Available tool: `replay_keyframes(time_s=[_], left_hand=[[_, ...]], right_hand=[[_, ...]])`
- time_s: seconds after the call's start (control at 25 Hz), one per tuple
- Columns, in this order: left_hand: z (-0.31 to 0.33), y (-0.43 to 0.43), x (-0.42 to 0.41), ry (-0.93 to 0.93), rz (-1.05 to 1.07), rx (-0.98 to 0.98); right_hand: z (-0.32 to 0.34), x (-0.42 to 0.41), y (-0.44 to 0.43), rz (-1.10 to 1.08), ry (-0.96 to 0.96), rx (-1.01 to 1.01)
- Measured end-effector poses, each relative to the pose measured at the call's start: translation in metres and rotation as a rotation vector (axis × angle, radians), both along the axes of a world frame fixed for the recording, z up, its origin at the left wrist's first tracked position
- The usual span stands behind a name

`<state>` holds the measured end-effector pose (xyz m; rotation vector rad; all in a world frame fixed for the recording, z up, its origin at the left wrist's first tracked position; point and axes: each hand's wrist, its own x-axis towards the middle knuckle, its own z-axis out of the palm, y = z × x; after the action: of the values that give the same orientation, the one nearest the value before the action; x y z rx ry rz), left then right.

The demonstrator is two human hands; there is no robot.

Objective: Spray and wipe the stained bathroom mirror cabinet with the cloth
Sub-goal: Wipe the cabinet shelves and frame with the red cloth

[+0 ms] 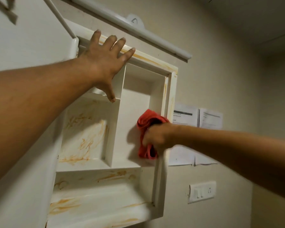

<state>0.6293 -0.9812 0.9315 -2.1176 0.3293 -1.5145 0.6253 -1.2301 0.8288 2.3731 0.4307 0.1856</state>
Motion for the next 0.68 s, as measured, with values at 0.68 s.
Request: replay_keyframes(time_s=[0.68], left_hand=[[0.000, -0.001, 0.006, -0.004, -0.037, -0.038]], right_hand=[[0.078, 0.021, -0.012, 0.279, -0.270, 0.199]])
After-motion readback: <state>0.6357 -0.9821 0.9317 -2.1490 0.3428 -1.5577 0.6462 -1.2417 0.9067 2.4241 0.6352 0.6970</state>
